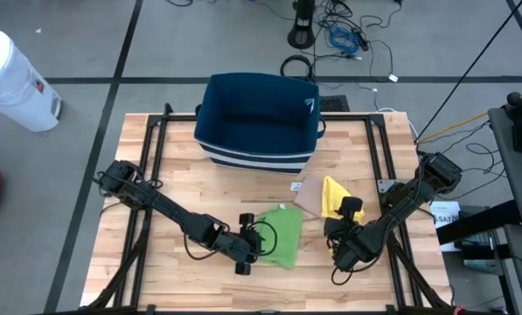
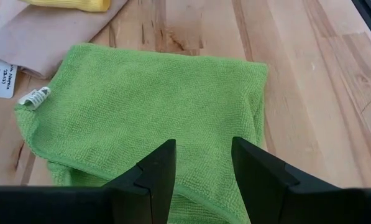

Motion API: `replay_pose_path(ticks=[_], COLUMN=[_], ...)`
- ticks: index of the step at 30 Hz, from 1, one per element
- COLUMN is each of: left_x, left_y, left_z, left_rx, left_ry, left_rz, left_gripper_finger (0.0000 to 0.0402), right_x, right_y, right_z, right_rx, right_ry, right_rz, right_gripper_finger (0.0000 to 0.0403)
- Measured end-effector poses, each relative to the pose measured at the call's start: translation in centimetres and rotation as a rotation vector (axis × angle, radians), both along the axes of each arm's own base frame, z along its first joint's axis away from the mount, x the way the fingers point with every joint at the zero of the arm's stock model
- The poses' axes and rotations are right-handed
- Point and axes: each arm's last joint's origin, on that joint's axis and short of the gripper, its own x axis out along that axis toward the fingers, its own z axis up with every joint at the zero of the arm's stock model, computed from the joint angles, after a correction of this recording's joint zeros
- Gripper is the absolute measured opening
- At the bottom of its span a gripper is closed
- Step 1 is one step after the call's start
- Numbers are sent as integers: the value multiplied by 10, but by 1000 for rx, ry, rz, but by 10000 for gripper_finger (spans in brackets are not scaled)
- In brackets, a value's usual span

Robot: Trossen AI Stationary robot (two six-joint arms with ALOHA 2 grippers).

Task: Fold towel
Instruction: Adjust the stacked towels

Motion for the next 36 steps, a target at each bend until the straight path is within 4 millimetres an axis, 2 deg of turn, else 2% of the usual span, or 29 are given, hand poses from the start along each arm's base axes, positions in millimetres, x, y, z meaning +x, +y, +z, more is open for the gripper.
replay_pose_path(ticks=[10, 13, 17, 21, 23, 24, 30, 36], left_x=[0, 0, 0, 0, 0, 0, 0, 0], left_y=[0, 0, 0, 0, 0, 0, 0, 0], left_z=[0, 0, 0, 0, 0, 0, 0, 0], left_rx=[0, 0, 3, 4, 5, 4, 5, 5], left_ry=[0, 0, 0, 0, 0, 0, 0, 0], left_rz=[-1, -2, -4, -5, -6, -5, -6, -6], left_gripper_finger=[163, 163, 163, 163, 163, 163, 163, 163], right_x=[-10, -12, -11, -6, -2, 0, 30, 56], right_y=[-19, -23, -26, -25, -23, -22, -5, 2], right_z=[-32, -40, -48, -51, -51, -50, -39, -24], right_rx=[50, 69, 116, 168, 208, 229, 454, 561], right_ry=[-8, -32, -61, -68, -82, -100, -266, -429], right_rz=[-84, -98, -90, -70, -74, -79, -126, -97], right_gripper_finger=[210, 199, 147, 60, 19, 12, 26, 6])
